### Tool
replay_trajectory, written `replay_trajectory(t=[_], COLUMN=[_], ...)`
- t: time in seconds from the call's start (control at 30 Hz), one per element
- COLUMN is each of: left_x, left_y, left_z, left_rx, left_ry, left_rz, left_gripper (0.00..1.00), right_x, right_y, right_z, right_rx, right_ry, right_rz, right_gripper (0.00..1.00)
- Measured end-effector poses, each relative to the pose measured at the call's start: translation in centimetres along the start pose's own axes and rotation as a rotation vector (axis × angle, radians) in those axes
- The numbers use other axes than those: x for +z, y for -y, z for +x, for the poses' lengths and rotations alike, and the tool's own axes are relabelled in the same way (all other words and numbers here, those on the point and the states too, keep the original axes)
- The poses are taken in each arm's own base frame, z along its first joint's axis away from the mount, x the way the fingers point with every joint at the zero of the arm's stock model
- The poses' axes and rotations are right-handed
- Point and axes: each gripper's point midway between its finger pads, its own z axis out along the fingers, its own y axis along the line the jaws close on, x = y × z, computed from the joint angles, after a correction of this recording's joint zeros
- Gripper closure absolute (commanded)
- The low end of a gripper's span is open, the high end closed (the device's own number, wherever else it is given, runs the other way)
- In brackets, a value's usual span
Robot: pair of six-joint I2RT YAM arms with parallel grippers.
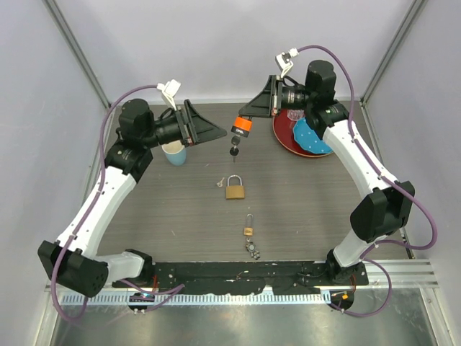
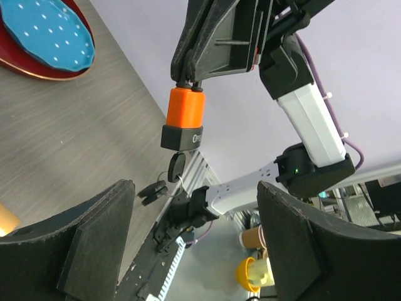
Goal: Lock with the key
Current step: Lock the lock.
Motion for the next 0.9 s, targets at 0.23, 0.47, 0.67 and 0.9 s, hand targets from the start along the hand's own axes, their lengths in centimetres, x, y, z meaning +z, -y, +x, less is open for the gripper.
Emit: replay_trajectory(t=[0.23, 0.47, 0.67, 0.9], left_x=[2.3, 4.7, 5.3, 5.1], left_y=[-0.6, -0.7, -0.7, -1.9], left_z=[2.6, 4.8, 5.8, 7.3], left_rx=[-0.019, -0.049, -0.067, -0.115], left_ry=[-0.105, -0.158, -0.167, -0.180], left_rz=[0.033, 0.079, 0.109, 0.100], left_gripper=[0.19, 0.31, 0.58, 0.89], right_x=[-0.1, 0.0, 0.0, -0.2], right_y=[-0.2, 0.0, -0.1, 0.0], right_z=[0.3, 0.4, 0.0, -0.3], right_rx=[0.003, 0.028, 0.033, 0.027], right_ry=[-0.018, -0.011, 0.000, 0.015], right_rz=[-0.015, -0.015, -0.020, -0.023], right_gripper=[0.98, 0.99, 0.99, 0.98])
